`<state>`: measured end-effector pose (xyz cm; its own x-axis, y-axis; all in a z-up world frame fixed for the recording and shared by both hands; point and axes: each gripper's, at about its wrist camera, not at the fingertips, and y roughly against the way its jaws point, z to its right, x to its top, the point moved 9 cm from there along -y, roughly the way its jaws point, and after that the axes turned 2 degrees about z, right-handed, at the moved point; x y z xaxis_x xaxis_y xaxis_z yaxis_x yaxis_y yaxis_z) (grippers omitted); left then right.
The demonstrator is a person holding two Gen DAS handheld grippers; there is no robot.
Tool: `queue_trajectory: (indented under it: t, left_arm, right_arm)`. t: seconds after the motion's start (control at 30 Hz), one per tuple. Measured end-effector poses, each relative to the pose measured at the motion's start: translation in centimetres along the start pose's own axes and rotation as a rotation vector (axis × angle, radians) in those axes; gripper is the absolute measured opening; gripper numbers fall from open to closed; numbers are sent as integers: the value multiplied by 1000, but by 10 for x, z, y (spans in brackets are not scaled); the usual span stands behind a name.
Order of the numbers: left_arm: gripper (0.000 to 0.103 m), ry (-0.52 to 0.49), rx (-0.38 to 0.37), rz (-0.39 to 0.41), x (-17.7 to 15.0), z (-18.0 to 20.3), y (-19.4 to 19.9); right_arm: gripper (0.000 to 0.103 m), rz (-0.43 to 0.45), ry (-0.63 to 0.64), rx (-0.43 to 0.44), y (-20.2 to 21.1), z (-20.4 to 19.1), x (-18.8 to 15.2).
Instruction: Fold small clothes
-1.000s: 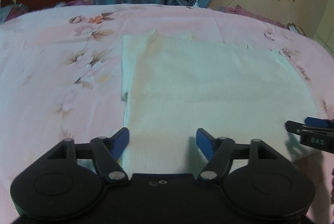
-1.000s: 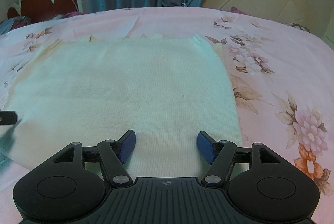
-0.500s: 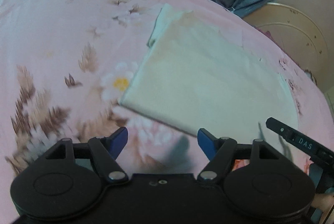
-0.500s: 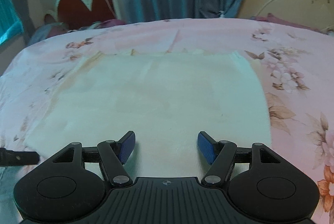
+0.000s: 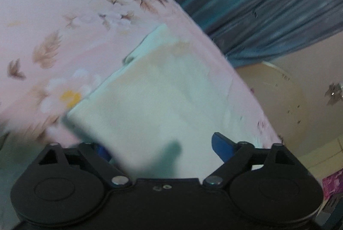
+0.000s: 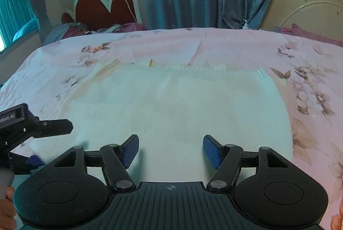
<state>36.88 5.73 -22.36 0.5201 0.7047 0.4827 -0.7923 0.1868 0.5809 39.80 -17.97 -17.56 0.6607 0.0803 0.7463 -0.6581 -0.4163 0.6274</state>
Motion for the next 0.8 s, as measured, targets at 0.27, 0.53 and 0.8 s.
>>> queue_trajectory:
  t: [0.27,0.53,0.8]
  left_arm:
    - [42,32,-36,54,24,-7,-23]
    - [10,7,-12,69,27,-14,-16]
    - [7,-235,-2,129,32,40,9]
  right_arm:
    - [66,21,38,-88,-43,-10,24]
    - [66,11,106,-148,-61,-12,7]
    - [66,22,73,-126,-58,-10,8]
